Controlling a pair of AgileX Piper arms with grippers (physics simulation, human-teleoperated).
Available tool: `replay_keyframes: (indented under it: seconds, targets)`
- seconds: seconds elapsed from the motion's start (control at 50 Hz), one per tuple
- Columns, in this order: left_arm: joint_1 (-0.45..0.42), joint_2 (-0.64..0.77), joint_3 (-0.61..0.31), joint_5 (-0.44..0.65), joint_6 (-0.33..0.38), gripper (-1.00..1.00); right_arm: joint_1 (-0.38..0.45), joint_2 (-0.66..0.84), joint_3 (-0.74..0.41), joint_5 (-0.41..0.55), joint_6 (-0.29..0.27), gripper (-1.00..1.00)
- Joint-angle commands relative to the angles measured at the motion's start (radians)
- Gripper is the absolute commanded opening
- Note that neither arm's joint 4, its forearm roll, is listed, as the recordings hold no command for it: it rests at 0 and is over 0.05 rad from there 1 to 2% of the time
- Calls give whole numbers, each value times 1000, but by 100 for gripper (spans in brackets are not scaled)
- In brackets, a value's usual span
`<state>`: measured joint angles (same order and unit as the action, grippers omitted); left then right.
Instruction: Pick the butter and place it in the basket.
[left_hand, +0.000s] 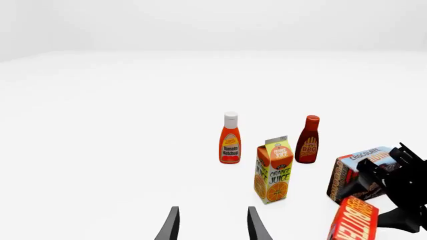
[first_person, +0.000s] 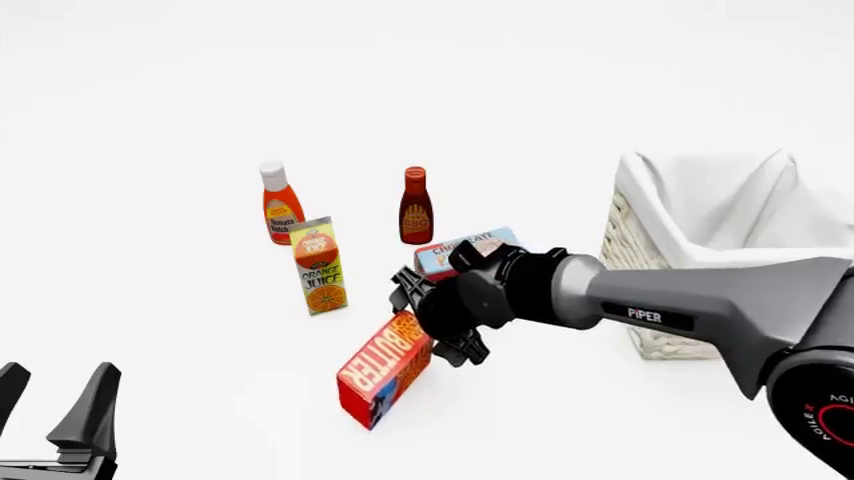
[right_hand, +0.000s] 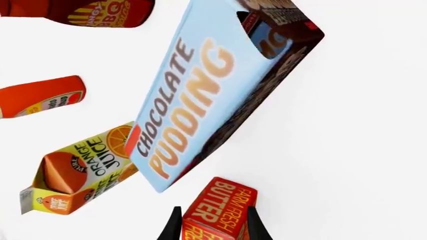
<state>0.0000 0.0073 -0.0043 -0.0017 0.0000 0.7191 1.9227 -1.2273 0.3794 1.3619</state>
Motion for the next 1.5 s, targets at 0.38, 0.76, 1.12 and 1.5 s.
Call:
replay_keyframes:
  seconds: [0.38, 0.76, 1.12, 1.5]
  targets:
    - [0, 0, 0, 0, 0, 100, -76, -149, 61, 8, -30, -100]
    - [0, 0, 0, 0, 0, 100, -59, -185, 81, 7, -25, -100]
    - [0, 0, 0, 0, 0, 100, -69, -249, 134, 7, -27, -100]
    - [0, 0, 0, 0, 0, 100, -110, -360, 153, 42, -58, -100]
